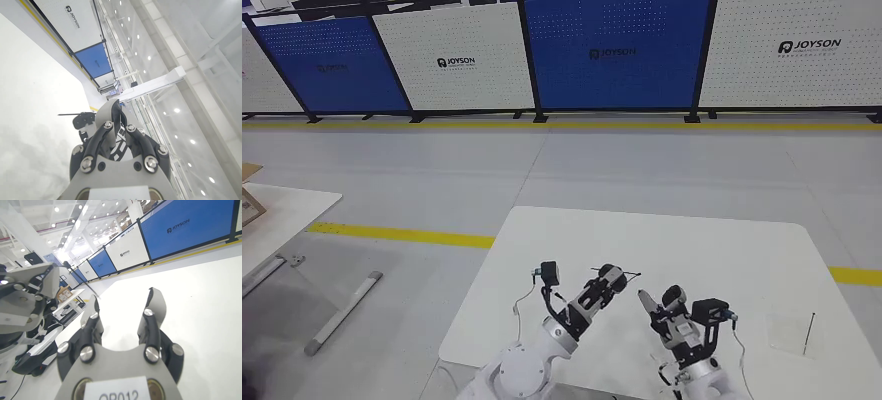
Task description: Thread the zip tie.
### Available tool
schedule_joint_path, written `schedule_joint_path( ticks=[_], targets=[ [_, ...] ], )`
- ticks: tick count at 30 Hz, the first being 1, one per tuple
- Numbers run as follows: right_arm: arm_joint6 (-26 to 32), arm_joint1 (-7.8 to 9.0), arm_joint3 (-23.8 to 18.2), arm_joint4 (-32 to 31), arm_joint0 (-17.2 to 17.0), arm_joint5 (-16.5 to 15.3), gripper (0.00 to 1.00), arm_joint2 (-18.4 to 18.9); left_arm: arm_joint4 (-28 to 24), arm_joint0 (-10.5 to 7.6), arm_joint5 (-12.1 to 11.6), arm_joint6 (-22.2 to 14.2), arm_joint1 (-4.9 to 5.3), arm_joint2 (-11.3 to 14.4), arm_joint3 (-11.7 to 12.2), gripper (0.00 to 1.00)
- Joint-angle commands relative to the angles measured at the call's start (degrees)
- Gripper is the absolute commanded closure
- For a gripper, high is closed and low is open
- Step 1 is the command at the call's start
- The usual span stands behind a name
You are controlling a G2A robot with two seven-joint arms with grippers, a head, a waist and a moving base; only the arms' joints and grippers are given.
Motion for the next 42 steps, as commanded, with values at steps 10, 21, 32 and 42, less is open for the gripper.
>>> schedule_joint_path(
  ticks=[10, 21, 32, 42],
  targets=[
    [-8.5, 1.08, -3.6, 14.1, -8.9, -6.8, 0.00, 11.7, -0.5, -0.69, 3.6, 3.2, -0.26, -1.2, 4.9, 1.00],
    [-9.0, 1.09, -3.8, 15.0, -9.3, -7.0, 0.00, 12.2, -2.3, -0.86, 4.3, 2.2, -0.35, -1.1, 6.0, 1.00],
    [-5.4, 1.30, -3.3, 22.2, -8.7, -7.4, 0.00, 15.7, -3.3, -1.15, 4.9, 5.3, -0.56, -2.1, 7.2, 1.00],
    [-5.6, 1.52, -5.3, 35.5, -11.7, -10.3, 0.00, 23.4, -5.3, -3.12, 7.2, 13.1, -1.31, -4.1, 12.6, 1.00]
  ],
)
